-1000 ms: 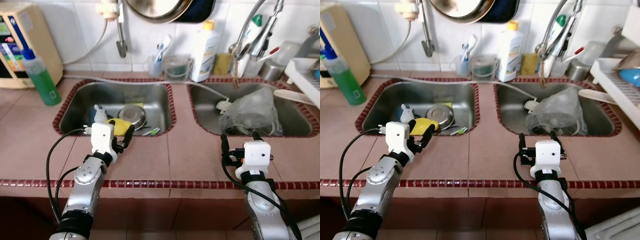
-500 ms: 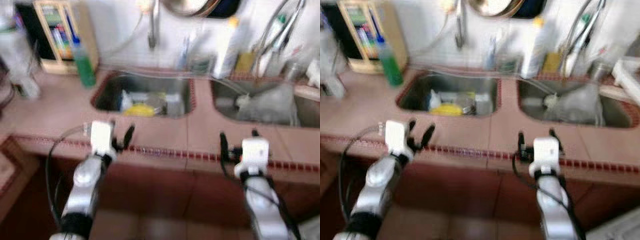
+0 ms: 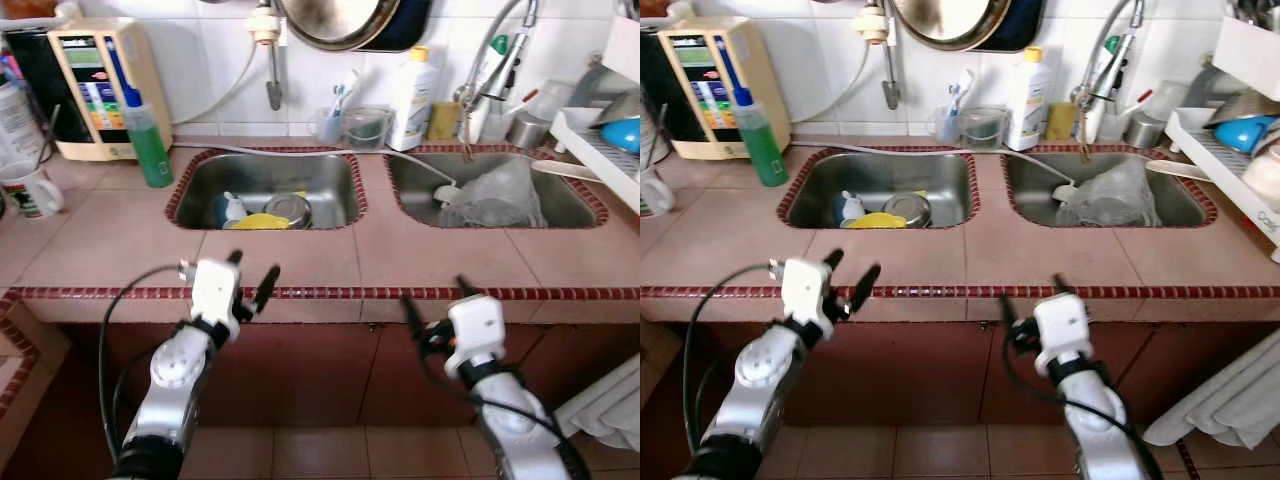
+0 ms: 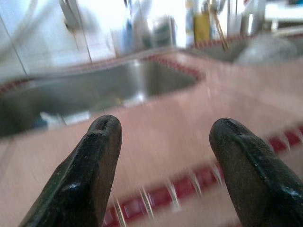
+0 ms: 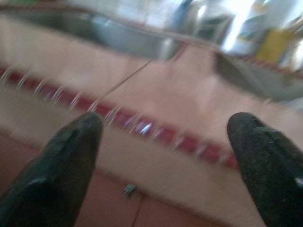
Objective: Kitchen organization
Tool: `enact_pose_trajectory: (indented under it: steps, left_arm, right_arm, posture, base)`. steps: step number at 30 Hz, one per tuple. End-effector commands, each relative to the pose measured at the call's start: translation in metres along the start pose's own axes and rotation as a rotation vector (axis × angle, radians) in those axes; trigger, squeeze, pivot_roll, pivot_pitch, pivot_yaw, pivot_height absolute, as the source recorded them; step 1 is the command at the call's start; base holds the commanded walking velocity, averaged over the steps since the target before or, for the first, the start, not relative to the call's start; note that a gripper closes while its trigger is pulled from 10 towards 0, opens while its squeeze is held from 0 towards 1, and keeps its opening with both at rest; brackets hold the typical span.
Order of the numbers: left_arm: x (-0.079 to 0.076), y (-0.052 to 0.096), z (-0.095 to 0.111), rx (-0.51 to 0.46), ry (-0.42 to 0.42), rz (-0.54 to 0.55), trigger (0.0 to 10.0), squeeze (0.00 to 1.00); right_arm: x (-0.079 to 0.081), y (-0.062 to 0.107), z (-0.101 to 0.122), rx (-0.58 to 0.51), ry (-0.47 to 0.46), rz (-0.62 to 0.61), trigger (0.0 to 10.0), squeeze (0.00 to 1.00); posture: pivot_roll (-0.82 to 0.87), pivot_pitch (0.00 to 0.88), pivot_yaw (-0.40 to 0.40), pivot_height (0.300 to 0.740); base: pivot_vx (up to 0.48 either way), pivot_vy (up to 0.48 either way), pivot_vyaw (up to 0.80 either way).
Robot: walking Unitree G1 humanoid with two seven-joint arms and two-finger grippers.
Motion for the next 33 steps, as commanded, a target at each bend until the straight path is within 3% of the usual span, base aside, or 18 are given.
enact_pose_trajectory:
  steps: [1, 3, 5, 9, 11, 12, 13, 15, 16, 17, 18, 22, 25, 27, 30, 33]
  left_arm:
    - [-0.005, 0.007, -0.006, 0.012, -0.015, -0.063, 10.0, 0.00]
    - [-0.017, 0.021, -0.020, 0.045, -0.046, -0.163, 10.0, 0.00]
    - [-0.018, 0.024, -0.021, 0.044, -0.053, -0.177, 10.0, 0.00]
    - [-0.024, 0.042, -0.045, 0.132, -0.089, -0.255, 10.0, 0.00]
    - [-0.031, 0.058, -0.080, 0.300, -0.198, -0.340, 10.0, 0.00]
    - [-0.031, 0.058, -0.080, 0.300, -0.198, -0.340, 10.0, 0.00]
    - [-0.032, 0.064, -0.095, 0.380, -0.213, -0.351, 10.0, 0.00]
    - [-0.035, 0.070, -0.108, 0.442, -0.203, -0.358, 10.0, 0.00]
    - [-0.036, 0.074, -0.122, 0.512, -0.160, -0.324, 10.0, 0.00]
    - [-0.036, 0.074, -0.122, 0.512, -0.160, -0.324, 10.0, 0.00]
    - [-0.035, 0.077, -0.136, 0.574, -0.101, -0.257, 10.0, 0.00]
    - [-0.035, 0.082, -0.150, 0.645, -0.079, -0.193, 10.0, 0.00]
    - [-0.027, 0.085, -0.162, 0.711, -0.030, -0.048, 10.0, 0.00]
    - [-0.025, 0.092, -0.171, 0.764, 0.006, 0.018, 10.0, 0.00]
    - [-0.025, 0.109, -0.186, 0.872, -0.046, 0.051, 10.0, 0.00]
    - [-0.024, 0.120, -0.194, 0.915, 0.017, 0.132, 10.0, 0.00]
  right_arm:
    - [0.015, 0.003, -0.006, 0.008, -0.009, 0.092, 10.0, 0.00]
    - [0.034, 0.012, -0.017, 0.030, -0.053, 0.223, 10.0, 0.00]
    - [0.035, 0.013, -0.018, 0.033, -0.061, 0.232, 10.0, 0.00]
    - [0.050, 0.025, -0.046, 0.124, -0.045, 0.370, 10.0, 0.00]
    - [0.058, 0.033, -0.075, 0.250, -0.047, 0.419, 10.0, 0.00]
    - [0.058, 0.033, -0.075, 0.250, -0.047, 0.419, 10.0, 0.00]
    - [0.060, 0.037, -0.085, 0.295, -0.071, 0.426, 10.0, 0.00]
    - [0.066, 0.043, -0.096, 0.339, -0.042, 0.451, 10.0, 0.00]
    - [0.071, 0.049, -0.107, 0.394, -0.037, 0.455, 10.0, 0.00]
    - [0.071, 0.049, -0.107, 0.394, -0.037, 0.455, 10.0, 0.00]
    - [0.076, 0.054, -0.117, 0.450, -0.055, 0.436, 10.0, 0.00]
    - [0.078, 0.062, -0.131, 0.532, -0.076, 0.394, 10.0, 0.00]
    - [0.074, 0.073, -0.149, 0.655, -0.088, 0.275, 10.0, 0.00]
    - [0.070, 0.085, -0.161, 0.746, -0.054, 0.199, 10.0, 0.00]
    - [0.079, 0.109, -0.175, 0.869, -0.114, 0.170, 10.0, 0.00]
    - [0.086, 0.125, -0.182, 0.939, -0.136, 0.152, 10.0, 0.00]
  posture:
    - [-0.08, 0.000, 0.026, 0.740]
    - [-0.07, 0.000, 0.019, 0.740]
    - [-0.07, 0.000, 0.019, 0.740]
    - [-0.06, 0.000, 0.008, 0.740]
    - [-0.06, 0.000, 0.003, 0.740]
    - [-0.06, 0.000, 0.003, 0.740]
    - [-0.05, 0.000, 0.000, 0.740]
    - [-0.05, 0.000, -0.001, 0.740]
    - [-0.04, 0.000, -0.003, 0.740]
    - [-0.04, 0.000, -0.003, 0.740]
    - [-0.04, 0.000, -0.004, 0.740]
    - [-0.04, 0.000, -0.006, 0.740]
    - [-0.04, 0.000, -0.007, 0.740]
    - [-0.04, 0.000, -0.004, 0.740]
    - [-0.05, 0.000, 0.003, 0.740]
    - [-0.05, 0.000, 0.005, 0.740]
  base:
    - [0.000, 0.000, 0.00]
    - [0.000, 0.000, 0.00]
    - [0.000, 0.000, 0.00]
    - [0.000, 0.000, 0.00]
    - [0.000, 0.000, 0.00]
    - [0.000, 0.000, 0.00]
    - [0.000, 0.000, 0.00]
    - [0.000, 0.000, 0.00]
    - [0.000, 0.000, 0.00]
    - [0.000, 0.000, 0.00]
    - [0.000, 0.000, 0.00]
    - [0.000, 0.000, 0.00]
    - [0.000, 0.000, 0.00]
    - [0.000, 0.000, 0.00]
    - [0.000, 0.000, 0.00]
    - [0.000, 0.000, 0.00]
Point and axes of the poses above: a point about 5 cm out from each wrist's last joint towards the gripper, its own y axis pointing back from the gripper into the wrist, its own z axis along the axis of the wrist's last joint, x = y × z, the point moved 5 cm from there along -y, pointing out of the wrist towards the gripper, and after that the axes turned 14 degrees about y, right-handed, at the moved point
